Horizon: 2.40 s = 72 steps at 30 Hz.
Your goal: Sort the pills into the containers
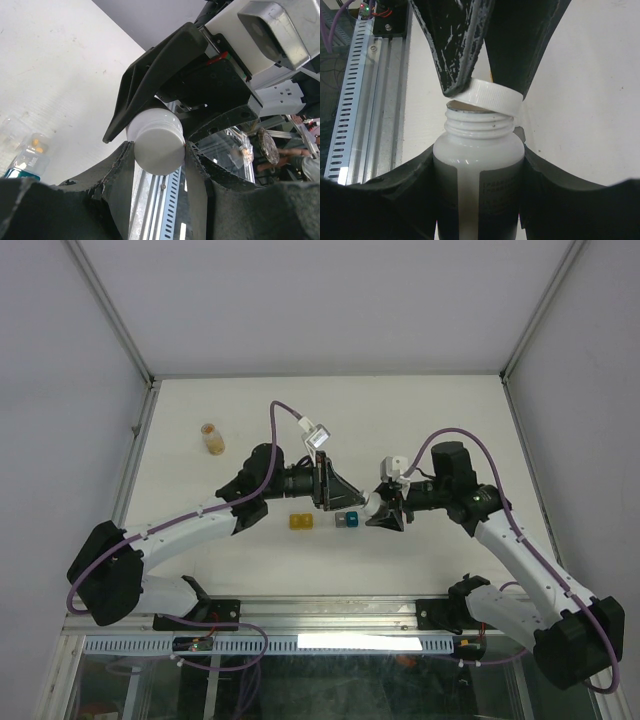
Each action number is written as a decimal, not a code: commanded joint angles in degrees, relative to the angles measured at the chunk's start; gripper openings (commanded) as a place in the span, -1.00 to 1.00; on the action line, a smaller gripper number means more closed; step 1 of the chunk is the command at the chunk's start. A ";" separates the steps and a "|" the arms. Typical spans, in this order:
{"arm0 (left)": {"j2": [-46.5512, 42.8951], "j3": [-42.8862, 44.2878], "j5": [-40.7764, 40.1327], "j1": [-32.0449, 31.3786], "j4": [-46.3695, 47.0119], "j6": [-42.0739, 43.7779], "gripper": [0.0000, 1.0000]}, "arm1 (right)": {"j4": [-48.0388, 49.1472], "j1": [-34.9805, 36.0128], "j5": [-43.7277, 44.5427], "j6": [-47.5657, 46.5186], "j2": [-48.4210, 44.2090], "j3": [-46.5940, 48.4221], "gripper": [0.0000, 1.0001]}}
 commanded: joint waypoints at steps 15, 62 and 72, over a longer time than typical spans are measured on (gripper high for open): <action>-0.76 5.61 -9.03 -4.75 -8.32 4.67 -0.48 | 0.98 0.45 2.99 1.56 2.12 3.00 -1.00; -0.20 5.07 9.61 -5.85 -3.16 54.99 0.69 | 1.36 -2.75 -9.22 2.19 -1.88 2.27 -1.00; -10.75 -5.41 -2.49 -5.00 10.62 41.08 0.98 | 0.71 -2.89 -9.59 1.46 -1.63 2.27 -1.00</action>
